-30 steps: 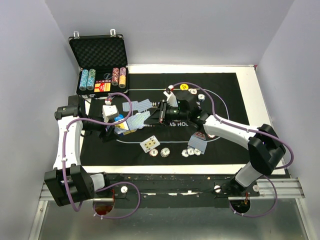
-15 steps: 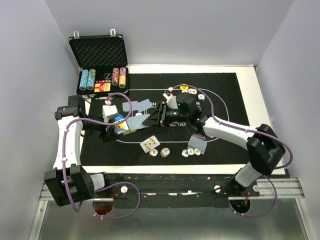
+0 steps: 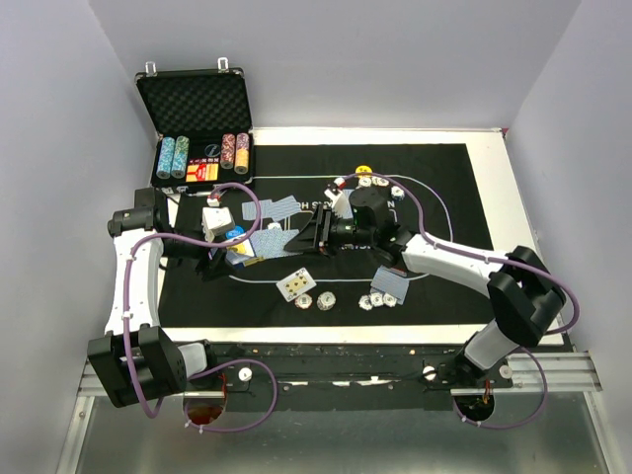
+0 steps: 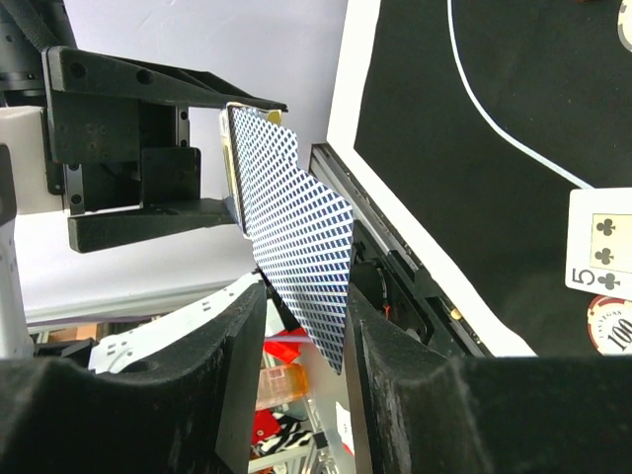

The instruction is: Distribute texas hold em gaming equipment

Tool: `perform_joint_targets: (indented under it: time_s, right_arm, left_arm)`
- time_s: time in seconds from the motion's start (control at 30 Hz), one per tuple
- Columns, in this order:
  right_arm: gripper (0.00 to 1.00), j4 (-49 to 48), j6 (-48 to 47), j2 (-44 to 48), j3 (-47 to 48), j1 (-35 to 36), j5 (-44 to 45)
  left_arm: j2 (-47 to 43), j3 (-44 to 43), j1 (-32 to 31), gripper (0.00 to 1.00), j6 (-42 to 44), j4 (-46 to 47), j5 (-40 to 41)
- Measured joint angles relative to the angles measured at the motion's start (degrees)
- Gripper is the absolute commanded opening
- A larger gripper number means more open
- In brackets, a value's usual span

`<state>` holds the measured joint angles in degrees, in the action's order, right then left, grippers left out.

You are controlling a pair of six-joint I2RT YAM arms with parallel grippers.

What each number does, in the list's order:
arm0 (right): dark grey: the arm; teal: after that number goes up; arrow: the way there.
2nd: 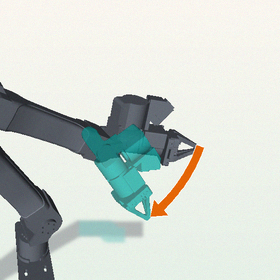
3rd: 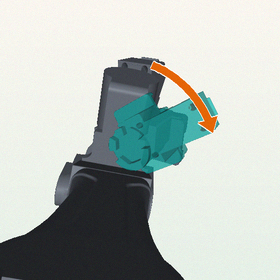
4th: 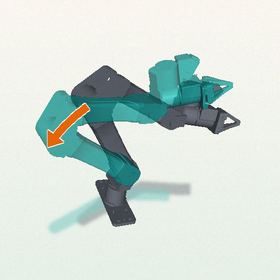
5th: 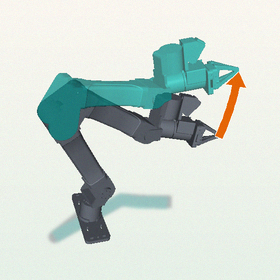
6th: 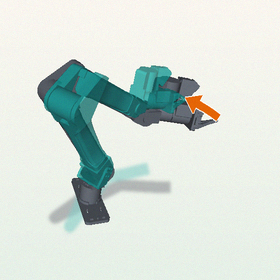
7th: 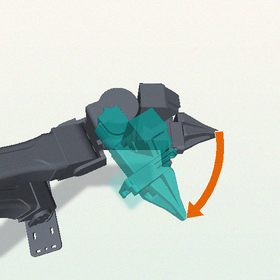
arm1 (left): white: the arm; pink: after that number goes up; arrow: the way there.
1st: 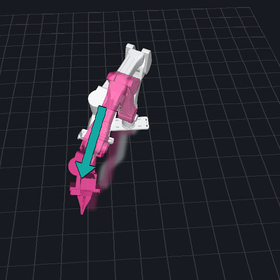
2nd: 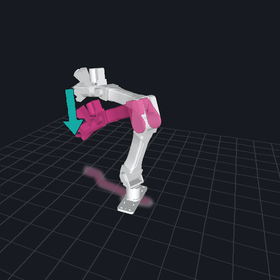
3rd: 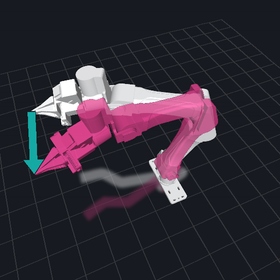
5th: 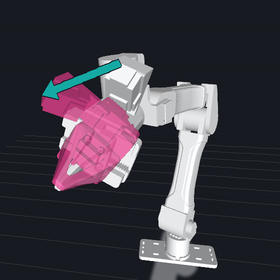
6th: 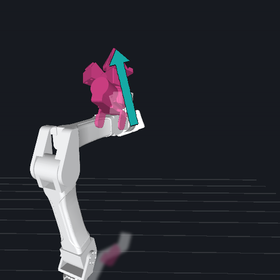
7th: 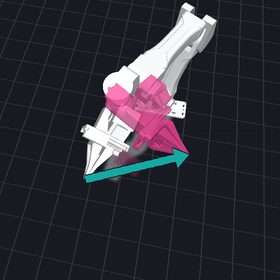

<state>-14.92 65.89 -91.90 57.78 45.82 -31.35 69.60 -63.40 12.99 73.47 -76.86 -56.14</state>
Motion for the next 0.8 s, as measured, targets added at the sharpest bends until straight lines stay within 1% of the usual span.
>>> perform_joint_targets:
  time_s: [0.4, 0.53, 0.7, 0.8]
  right_arm:
    - [0.36, 0.0, 0.5, 4.3, -4.9, -0.2, 0.1]
    - [0.27, -0.2, 0.8, 4.5, -5.2, -0.2, 0.1]
    - [0.22, -1.0, 1.4, 4.5, -5.3, -0.2, 0.1]
    - [0.14, -1.2, 1.6, 5.4, -6.3, -0.5, 0.3]
  left_arm:
    - [0.0, -1.1, 0.0, 0.0, 0.0, 0.0, -0.1]
    - [0.0, -1.1, 0.0, 0.0, 0.0, 0.0, -0.1]
    - [0.0, -1.1, 0.0, 0.0, 0.0, 0.0, -0.1]
    - [0.0, -1.1, 0.0, 0.0, 0.0, 0.0, -0.1]
